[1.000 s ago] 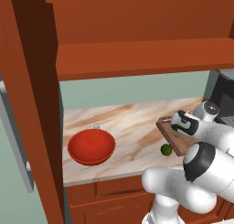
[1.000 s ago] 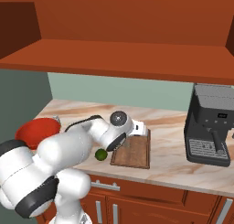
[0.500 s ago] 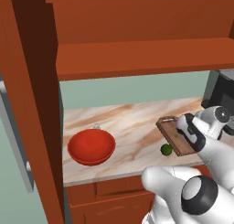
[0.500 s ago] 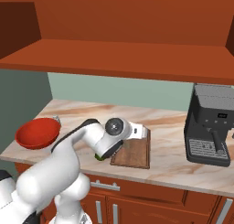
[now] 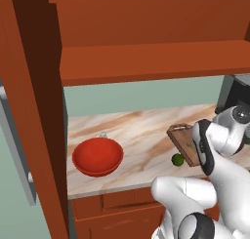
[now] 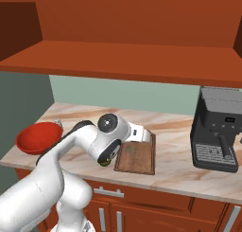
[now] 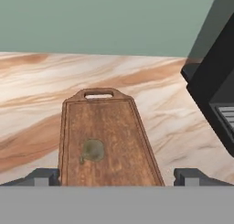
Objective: Open the cabinet. Place the bowl and condiment on the counter. Then place the lime and garlic on the cutting board.
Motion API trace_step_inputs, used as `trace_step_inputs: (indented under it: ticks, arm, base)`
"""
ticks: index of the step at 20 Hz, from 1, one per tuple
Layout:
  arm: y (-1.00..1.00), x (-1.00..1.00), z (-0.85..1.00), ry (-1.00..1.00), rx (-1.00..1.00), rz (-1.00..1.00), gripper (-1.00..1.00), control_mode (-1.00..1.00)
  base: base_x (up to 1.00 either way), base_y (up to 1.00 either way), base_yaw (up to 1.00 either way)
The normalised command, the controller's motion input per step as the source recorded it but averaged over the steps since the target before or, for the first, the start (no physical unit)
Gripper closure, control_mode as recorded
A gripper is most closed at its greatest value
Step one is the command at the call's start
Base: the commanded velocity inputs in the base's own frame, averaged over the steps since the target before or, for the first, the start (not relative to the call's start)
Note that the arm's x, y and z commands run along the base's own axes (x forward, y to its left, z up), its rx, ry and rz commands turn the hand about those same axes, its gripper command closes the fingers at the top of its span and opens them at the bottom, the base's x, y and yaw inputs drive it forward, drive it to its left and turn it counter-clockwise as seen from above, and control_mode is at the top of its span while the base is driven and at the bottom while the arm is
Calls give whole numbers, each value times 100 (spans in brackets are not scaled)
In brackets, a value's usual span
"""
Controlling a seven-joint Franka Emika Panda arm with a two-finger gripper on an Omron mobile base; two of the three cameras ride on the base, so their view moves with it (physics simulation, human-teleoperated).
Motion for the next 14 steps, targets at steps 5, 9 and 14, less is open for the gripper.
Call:
trace_step_inputs:
  ticks: [5, 9, 14]
  arm:
    - [0, -39, 17, 8, 2, -7, -100, -100]
    - [0, -47, 0, 0, 8, -1, -100, -100]
    - [7, -37, 0, 0, 8, 0, -100, -100]
  base:
    - [0, 0, 0]
    - [0, 0, 0]
    - [0, 0, 0]
